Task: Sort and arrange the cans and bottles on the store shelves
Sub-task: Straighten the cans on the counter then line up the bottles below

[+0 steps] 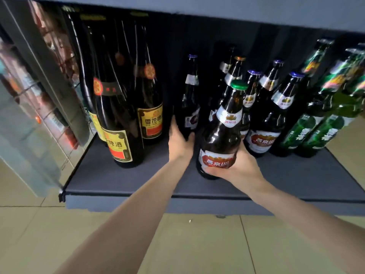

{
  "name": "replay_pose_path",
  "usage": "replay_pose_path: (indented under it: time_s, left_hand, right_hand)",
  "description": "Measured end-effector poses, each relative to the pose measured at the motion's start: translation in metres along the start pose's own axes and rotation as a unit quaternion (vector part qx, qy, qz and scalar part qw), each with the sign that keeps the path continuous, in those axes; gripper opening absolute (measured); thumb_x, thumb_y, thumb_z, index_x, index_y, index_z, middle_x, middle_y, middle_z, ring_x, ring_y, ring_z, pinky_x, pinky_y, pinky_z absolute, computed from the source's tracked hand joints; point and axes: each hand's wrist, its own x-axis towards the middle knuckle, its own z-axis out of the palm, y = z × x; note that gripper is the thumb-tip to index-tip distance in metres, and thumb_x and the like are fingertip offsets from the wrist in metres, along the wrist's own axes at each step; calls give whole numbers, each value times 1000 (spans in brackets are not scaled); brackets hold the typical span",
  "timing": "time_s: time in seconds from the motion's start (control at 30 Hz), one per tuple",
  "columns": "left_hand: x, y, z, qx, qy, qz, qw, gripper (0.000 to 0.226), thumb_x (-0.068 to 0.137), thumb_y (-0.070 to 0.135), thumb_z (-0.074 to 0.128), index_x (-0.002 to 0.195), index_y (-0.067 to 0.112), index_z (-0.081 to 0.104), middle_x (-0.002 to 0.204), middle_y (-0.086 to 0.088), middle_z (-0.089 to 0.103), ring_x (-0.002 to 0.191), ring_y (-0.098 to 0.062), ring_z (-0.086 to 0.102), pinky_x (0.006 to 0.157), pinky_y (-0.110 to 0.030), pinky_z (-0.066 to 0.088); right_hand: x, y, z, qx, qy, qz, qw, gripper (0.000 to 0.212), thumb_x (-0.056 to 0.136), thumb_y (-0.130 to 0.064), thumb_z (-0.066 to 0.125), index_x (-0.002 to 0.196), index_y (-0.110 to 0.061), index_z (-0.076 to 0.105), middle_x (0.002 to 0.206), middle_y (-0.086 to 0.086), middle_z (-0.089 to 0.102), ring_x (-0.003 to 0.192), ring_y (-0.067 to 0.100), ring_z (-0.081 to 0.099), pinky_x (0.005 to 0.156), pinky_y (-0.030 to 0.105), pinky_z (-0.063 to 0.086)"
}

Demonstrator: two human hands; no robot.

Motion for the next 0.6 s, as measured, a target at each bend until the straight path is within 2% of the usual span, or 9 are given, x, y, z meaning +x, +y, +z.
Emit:
replay_pose_path:
  time_s: [0.1, 0.2, 0.33, 0.43, 0.6]
  left_hand:
    - [12, -5, 13, -21, 34, -15, 999, 90, 83, 18, 68, 149, 19, 7, 153, -5, 24, 139, -19, 27, 112, -28, 24]
    - [33, -5, 13, -35, 51, -29, 998, 95, 76, 24, 75, 148, 20, 13, 148, -3, 34, 136, -18, 33, 111, -31, 29]
    - [50, 0, 10, -7, 45, -46, 998, 92, 75, 19, 76, 145, 14, 18, 142, -6, 43, 130, -20, 41, 101, -20, 31]
    - [57, -1, 6, 1, 42, -27, 999, 85, 74, 18, 77, 142, 14, 25, 136, -7, 49, 125, -21, 47, 90, -15, 33]
    - [53, -7, 5, -3, -8, 16, 1000, 80, 71, 23, 79, 137, 18, 34, 130, -3, 55, 120, -18, 51, 93, -20, 39]
  right_hand:
    - [1, 4, -1, 11, -4, -1, 1000, 77, 57, -22, 89, 119, -36, 45, 97, -25, 61, 82, -22, 55, 64, -3, 41]
    - [3, 8, -3, 11, -19, -9, 1000, 73, 57, -23, 89, 115, -37, 47, 98, -23, 64, 86, -20, 56, 65, -2, 42]
    - [1, 9, -4, 14, -20, -22, 999, 65, 59, -16, 88, 103, -41, 47, 88, -26, 64, 82, -22, 56, 63, -3, 40]
    - [0, 6, -5, 13, -22, -21, 999, 64, 59, -14, 87, 102, -42, 47, 83, -30, 63, 81, -22, 56, 63, -3, 39]
    - [0, 6, -4, 4, -21, -11, 1000, 67, 61, -15, 86, 108, -41, 46, 87, -31, 61, 82, -26, 52, 62, -5, 37]
